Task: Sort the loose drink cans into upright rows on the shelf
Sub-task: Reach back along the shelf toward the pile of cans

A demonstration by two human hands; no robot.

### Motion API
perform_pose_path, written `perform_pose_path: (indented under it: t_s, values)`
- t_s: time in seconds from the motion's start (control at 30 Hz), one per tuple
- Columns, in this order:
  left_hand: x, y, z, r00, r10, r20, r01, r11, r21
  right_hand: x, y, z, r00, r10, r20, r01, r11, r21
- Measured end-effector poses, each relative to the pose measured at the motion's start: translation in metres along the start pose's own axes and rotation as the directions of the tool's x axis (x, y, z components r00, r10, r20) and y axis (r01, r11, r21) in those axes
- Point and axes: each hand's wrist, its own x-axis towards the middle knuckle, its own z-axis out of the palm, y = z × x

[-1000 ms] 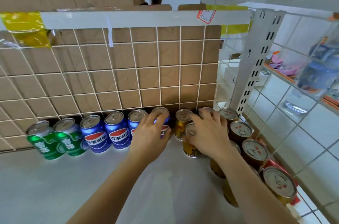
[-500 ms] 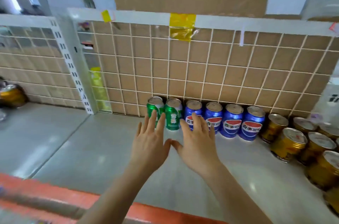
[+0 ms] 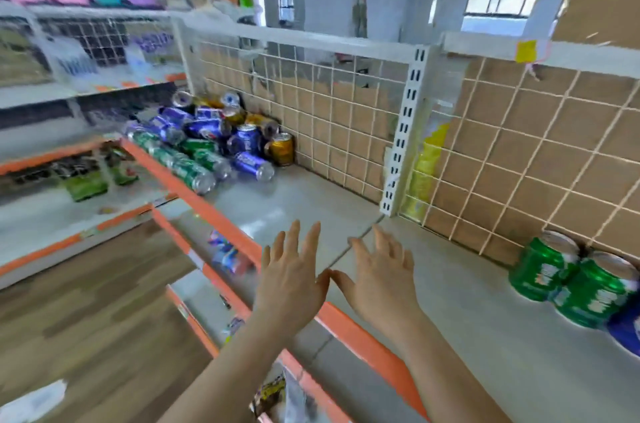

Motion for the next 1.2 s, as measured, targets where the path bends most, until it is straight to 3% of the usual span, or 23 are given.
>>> perform_pose_path:
  t_s: [0.2,0.47,0.73,0.83,0.97,1.2]
  values:
    - [0.014,-0.073,-0.021,0.983,-0.181,-0.027,0.181,0.983,0.027,0.055,-0.071,0.019,0.985,-0.169,0.016,0.169,0.986,0.001]
    - [0.083,-0.162,-0.012,0.977,-0.211,-0.016,0.211,0.973,0.091,0.153,-0.125,0.059,0.971,-0.235,0.053,0.235,0.972,-0.003]
    - [0.199,-0.239,-0.003,0.979,-0.201,0.018,0.198,0.973,0.116,0.284,-0.169,0.081,0.96,-0.212,-0.181,0.229,0.97,0.082]
    - [0.229,-0.261,-0.001,0.977,-0.214,0.016,0.213,0.976,0.054,0.316,-0.181,0.088,0.967,-0.204,-0.151,0.213,0.976,0.046]
    - [0.273,-0.288,0.002,0.983,-0.183,0.001,0.183,0.982,0.046,0.355,-0.19,0.094,0.974,-0.179,-0.138,0.184,0.983,0.019]
    - [0.367,-0.324,0.007,1.0,0.025,0.006,-0.025,0.998,-0.055,0.418,-0.208,0.108,0.996,-0.024,0.083,0.029,0.998,-0.053]
